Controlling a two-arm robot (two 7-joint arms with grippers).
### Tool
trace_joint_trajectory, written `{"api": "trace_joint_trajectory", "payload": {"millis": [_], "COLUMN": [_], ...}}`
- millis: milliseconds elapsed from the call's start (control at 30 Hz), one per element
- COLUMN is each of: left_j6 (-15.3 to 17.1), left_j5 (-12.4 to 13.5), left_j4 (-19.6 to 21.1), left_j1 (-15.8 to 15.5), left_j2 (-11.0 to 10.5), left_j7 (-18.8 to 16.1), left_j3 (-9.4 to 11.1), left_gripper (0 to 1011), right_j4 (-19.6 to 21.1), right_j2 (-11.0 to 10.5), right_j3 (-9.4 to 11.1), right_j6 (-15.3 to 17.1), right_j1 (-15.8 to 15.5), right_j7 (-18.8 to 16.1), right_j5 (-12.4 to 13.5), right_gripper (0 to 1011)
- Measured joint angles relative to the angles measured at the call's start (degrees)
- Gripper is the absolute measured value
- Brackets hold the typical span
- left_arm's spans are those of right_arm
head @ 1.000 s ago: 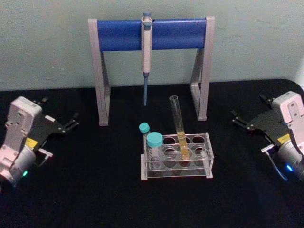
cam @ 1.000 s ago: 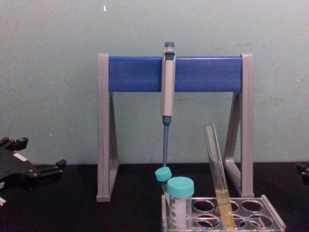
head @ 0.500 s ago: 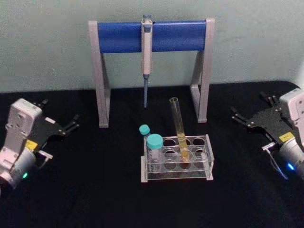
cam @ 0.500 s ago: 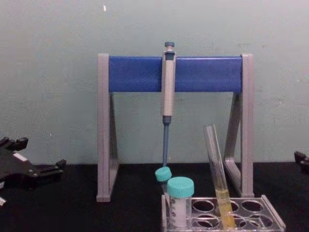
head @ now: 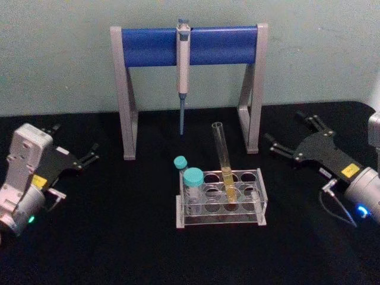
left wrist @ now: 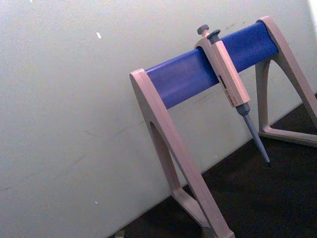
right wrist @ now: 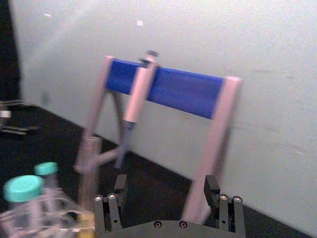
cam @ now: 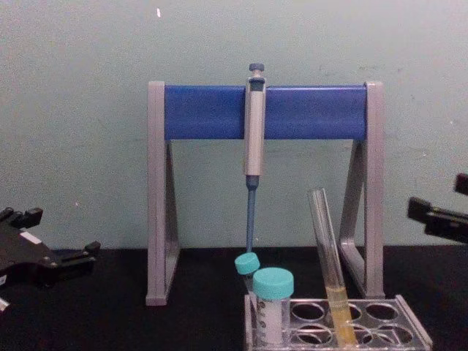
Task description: Pick up the test tube from the test tube rack, shake it, then place it back into the test tube rack.
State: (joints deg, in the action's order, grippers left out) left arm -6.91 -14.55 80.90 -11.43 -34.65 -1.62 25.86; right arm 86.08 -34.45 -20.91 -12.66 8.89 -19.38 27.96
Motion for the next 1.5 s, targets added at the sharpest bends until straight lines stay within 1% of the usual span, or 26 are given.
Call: {"api": "trace_joint_trajectory", "payload": {"millis": [33, 200, 300, 400, 533, 600, 633, 700, 867, 967, 1267, 1500], "left_j6": [0.0, 0.0, 0.0, 0.0, 0.0, 0.0, 0.0, 0.0, 0.0, 0.0, 0.0, 0.0], "left_j5": [0.0, 0.0, 0.0, 0.0, 0.0, 0.0, 0.0, 0.0, 0.0, 0.0, 0.0, 0.0], "left_j4": [0.0, 0.0, 0.0, 0.0, 0.0, 0.0, 0.0, 0.0, 0.0, 0.0, 0.0, 0.0], "left_j1": [0.0, 0.0, 0.0, 0.0, 0.0, 0.0, 0.0, 0.0, 0.0, 0.0, 0.0, 0.0], "left_j2": [0.0, 0.0, 0.0, 0.0, 0.0, 0.0, 0.0, 0.0, 0.0, 0.0, 0.0, 0.0], "left_j7": [0.0, 0.0, 0.0, 0.0, 0.0, 0.0, 0.0, 0.0, 0.0, 0.0, 0.0, 0.0], "left_j3": [0.0, 0.0, 0.0, 0.0, 0.0, 0.0, 0.0, 0.0, 0.0, 0.0, 0.0, 0.0], "left_gripper": [1001, 1001, 1001, 1002, 1001, 1001, 1001, 1001, 1001, 1001, 1001, 1001], "right_j4": [0.49, 1.59, 1.96, 1.96, 1.16, 0.56, 0.56, -0.07, -1.45, -2.11, -4.19, -5.47], "right_j2": [-0.09, -0.19, 0.01, 0.42, 1.81, 2.56, 2.56, 3.29, 4.76, 5.39, 7.13, 7.84], "right_j3": [-0.24, -1.08, -1.96, -2.55, -3.32, -3.68, -3.68, -4.11, -5.0, -5.27, -5.21, -5.25], "right_j6": [0.23, 1.32, 2.99, 4.13, 7.24, 8.63, 8.63, 9.88, 12.38, 13.25, 14.2, 14.63], "right_j1": [-0.05, 0.05, 0.62, 1.26, 2.87, 3.72, 3.72, 4.59, 6.36, 7.09, 8.63, 9.51], "right_j7": [-1.41, -5.23, -7.81, -8.83, -10.23, -10.53, -10.53, -10.6, -10.39, -10.28, -10.31, -10.87], "right_j5": [0.41, 1.22, 1.54, 1.5, 1.64, 1.58, 1.58, 1.13, -0.85, -1.76, -2.64, -2.89], "right_gripper": [1000, 1000, 1000, 1000, 1000, 1000, 1000, 1001, 1000, 1000, 1000, 1000]}}
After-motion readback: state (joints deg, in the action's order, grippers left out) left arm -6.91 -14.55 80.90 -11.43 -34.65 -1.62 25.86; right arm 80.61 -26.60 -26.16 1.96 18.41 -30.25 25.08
